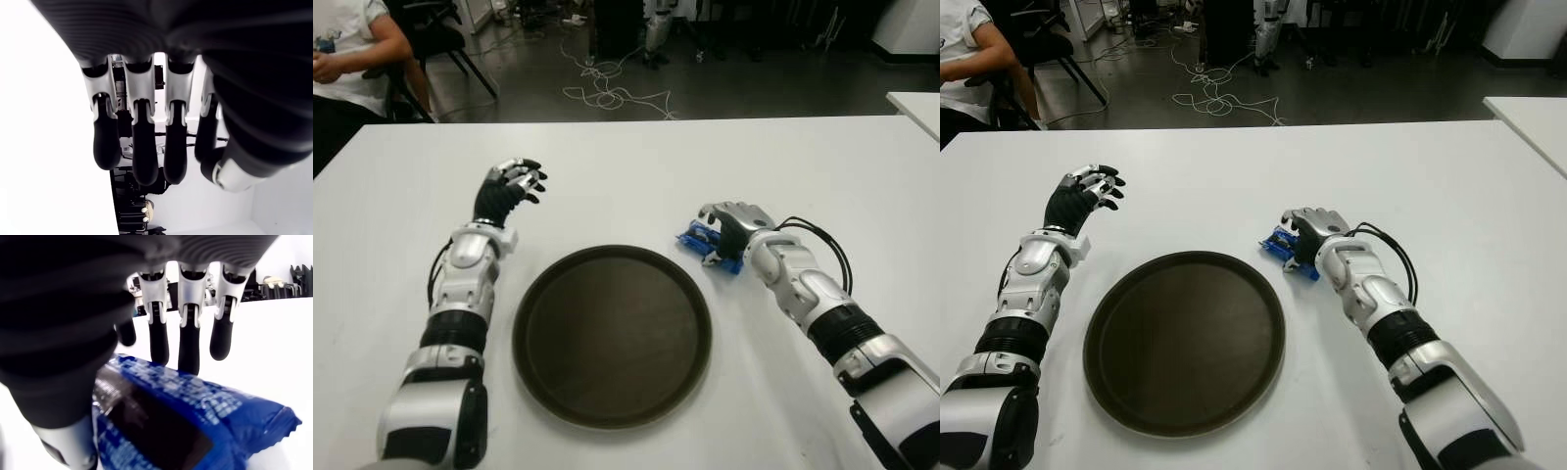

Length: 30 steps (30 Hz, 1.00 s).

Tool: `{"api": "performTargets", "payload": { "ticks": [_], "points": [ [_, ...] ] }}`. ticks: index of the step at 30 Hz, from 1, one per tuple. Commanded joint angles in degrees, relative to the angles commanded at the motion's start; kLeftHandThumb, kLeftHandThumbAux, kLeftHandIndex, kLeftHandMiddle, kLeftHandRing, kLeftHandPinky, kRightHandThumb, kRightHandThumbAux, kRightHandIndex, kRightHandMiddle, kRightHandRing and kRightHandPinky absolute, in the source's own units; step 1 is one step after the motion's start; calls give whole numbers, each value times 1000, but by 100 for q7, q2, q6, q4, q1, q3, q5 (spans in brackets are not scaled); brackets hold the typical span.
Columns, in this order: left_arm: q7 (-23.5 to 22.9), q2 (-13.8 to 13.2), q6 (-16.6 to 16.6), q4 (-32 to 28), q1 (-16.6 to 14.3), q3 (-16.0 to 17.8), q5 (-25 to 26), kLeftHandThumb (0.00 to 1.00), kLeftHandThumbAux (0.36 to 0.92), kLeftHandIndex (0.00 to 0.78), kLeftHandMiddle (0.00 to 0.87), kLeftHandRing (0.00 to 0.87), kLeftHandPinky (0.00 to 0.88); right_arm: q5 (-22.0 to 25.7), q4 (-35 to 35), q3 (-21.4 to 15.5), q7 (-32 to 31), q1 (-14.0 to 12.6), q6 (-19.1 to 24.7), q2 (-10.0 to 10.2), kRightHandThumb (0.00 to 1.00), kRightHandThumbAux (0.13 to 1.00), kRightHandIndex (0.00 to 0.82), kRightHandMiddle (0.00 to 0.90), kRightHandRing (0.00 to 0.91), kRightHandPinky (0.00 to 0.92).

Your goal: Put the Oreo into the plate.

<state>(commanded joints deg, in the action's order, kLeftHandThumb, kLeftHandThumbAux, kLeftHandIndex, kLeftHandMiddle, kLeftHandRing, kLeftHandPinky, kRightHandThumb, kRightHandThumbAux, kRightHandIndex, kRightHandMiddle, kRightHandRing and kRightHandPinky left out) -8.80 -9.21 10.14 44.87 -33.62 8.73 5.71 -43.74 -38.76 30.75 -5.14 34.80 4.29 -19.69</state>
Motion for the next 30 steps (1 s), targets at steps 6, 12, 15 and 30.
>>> {"api": "performTargets", "payload": {
  "ticks": [6,12,15,30],
  "points": [
    [9,-8,44,40,-11,-17,-22,818,687,361,482,483,524,-116,155,57,11,-24,116,-72,680,725,371,460,485,516],
    [4,-7,37,-26,16,-46,-40,815,690,347,491,483,534,-146,247,-7,293,-98,113,-87,810,696,372,488,496,526],
    [2,13,12,-81,37,-40,-17,818,687,359,489,488,536,-79,276,-86,512,-152,46,-75,825,690,375,507,522,523],
    [6,57,-87,-245,94,-25,58,832,674,415,468,500,558,66,475,-354,797,-325,-132,-85,843,679,392,545,618,557]
  ]
}}
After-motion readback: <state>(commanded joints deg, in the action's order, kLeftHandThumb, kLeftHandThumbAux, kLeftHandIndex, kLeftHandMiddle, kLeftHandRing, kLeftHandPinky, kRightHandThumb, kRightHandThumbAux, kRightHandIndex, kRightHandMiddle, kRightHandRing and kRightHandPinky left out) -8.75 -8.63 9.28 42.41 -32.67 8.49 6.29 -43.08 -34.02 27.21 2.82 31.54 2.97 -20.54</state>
